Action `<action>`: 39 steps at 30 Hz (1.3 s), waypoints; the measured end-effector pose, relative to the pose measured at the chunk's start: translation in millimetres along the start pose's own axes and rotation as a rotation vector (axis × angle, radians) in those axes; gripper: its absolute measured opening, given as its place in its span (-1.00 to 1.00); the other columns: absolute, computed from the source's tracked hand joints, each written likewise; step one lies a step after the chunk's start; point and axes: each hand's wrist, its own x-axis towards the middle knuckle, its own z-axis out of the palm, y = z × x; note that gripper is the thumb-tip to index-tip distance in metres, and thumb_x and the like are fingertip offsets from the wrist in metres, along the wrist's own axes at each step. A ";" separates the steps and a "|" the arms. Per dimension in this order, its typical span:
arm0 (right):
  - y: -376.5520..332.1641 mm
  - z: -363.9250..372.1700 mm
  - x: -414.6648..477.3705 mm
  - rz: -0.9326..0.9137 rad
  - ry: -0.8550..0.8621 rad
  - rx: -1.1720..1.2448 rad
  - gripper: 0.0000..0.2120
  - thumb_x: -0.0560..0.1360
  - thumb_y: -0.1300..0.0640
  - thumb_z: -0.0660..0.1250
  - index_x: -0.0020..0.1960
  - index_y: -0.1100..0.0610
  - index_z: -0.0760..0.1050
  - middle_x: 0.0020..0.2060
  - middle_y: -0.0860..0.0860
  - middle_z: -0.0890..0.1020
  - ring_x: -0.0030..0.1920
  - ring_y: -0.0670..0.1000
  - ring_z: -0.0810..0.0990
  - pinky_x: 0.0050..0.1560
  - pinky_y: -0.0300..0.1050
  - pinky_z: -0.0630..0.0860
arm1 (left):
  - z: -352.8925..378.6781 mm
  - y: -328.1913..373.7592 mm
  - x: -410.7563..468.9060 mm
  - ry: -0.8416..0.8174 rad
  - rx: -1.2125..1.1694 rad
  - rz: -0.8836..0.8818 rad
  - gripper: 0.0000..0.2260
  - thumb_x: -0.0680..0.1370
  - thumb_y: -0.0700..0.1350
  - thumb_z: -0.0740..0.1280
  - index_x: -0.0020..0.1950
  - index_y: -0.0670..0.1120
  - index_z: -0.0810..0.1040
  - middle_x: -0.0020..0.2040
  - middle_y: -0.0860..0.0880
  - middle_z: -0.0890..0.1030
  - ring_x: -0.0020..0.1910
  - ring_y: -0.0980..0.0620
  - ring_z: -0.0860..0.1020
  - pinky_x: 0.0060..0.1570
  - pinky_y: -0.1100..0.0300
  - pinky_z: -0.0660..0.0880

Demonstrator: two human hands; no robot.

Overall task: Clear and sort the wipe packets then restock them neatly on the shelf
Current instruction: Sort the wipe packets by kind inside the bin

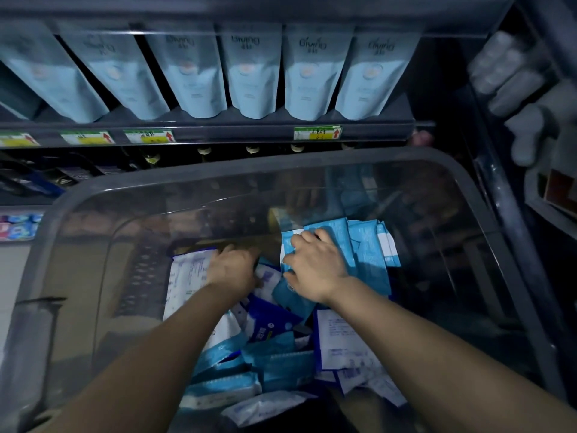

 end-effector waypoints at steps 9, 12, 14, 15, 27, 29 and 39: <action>-13.6 -25.9 9.5 0.081 -0.106 0.342 -0.50 0.53 0.05 0.27 0.46 -0.02 0.31 0.43 -0.04 0.37 0.47 0.01 0.22 0.47 -0.09 0.01 | -31.1 -17.7 -38.9 0.340 -0.239 0.071 -0.75 0.37 -0.08 0.48 -0.23 -0.03 0.39 -0.19 -0.09 0.61 -0.13 -0.17 0.55 -0.21 0.14 0.20; -21.7 -35.2 10.4 0.095 -0.196 0.508 -0.38 0.49 0.03 0.36 0.50 -0.03 0.23 0.45 -0.02 0.34 0.45 0.07 0.27 0.40 -0.09 0.20 | -42.2 -29.4 -44.4 0.316 -0.390 0.017 -0.69 0.37 -0.07 0.50 -0.27 -0.02 0.34 -0.31 -0.04 0.53 -0.23 -0.16 0.53 -0.27 0.10 0.33; -26.7 -38.3 14.0 0.139 -0.205 0.614 -0.40 0.45 0.00 0.43 0.44 -0.03 0.29 0.36 -0.03 0.44 0.33 0.08 0.42 0.24 -0.10 0.38 | -50.8 -35.6 -48.0 0.287 -0.491 -0.016 -0.65 0.37 -0.08 0.51 -0.32 0.00 0.31 -0.36 -0.01 0.47 -0.29 -0.11 0.48 -0.28 0.07 0.37; -28.0 -39.8 15.9 0.159 -0.204 0.660 -0.43 0.43 0.01 0.45 0.38 -0.02 0.35 0.29 -0.03 0.50 0.26 0.07 0.48 0.16 -0.11 0.42 | -56.3 -37.3 -50.1 0.272 -0.522 -0.014 -0.64 0.36 -0.09 0.52 -0.34 0.00 0.30 -0.37 0.01 0.46 -0.30 -0.08 0.46 -0.28 0.08 0.37; -21.4 -57.6 4.6 0.441 0.043 1.330 -0.54 0.30 -0.09 0.56 0.10 0.09 0.55 0.08 -0.05 0.64 0.06 -0.03 0.60 -0.13 -0.15 0.51 | -54.2 -4.9 -72.3 0.229 -1.070 -0.013 -0.28 0.25 0.00 0.61 0.31 0.08 0.34 0.13 0.19 0.57 0.07 0.23 0.55 0.02 0.21 0.52; -13.7 -59.3 -1.3 0.438 -0.011 1.368 -0.62 0.36 -0.04 0.53 0.10 0.09 0.56 0.01 -0.04 0.65 -0.15 -0.07 0.58 -0.32 -0.24 0.43 | -52.7 -4.5 -69.8 0.286 -1.007 -0.097 -0.35 0.29 -0.05 0.60 0.27 0.01 0.36 0.09 0.15 0.59 0.04 0.18 0.57 0.02 0.13 0.53; 2.4 -54.0 -6.5 0.512 0.075 1.284 -0.76 0.62 0.15 0.20 -0.23 0.06 0.38 -0.35 -0.03 0.39 -0.32 -0.06 0.38 -0.33 -0.13 0.44 | -43.2 -11.6 -59.2 0.018 -1.299 -0.233 -0.37 0.36 -0.30 0.53 0.31 -0.03 0.32 -0.04 -0.09 0.61 -0.24 0.03 0.56 -0.40 0.21 0.46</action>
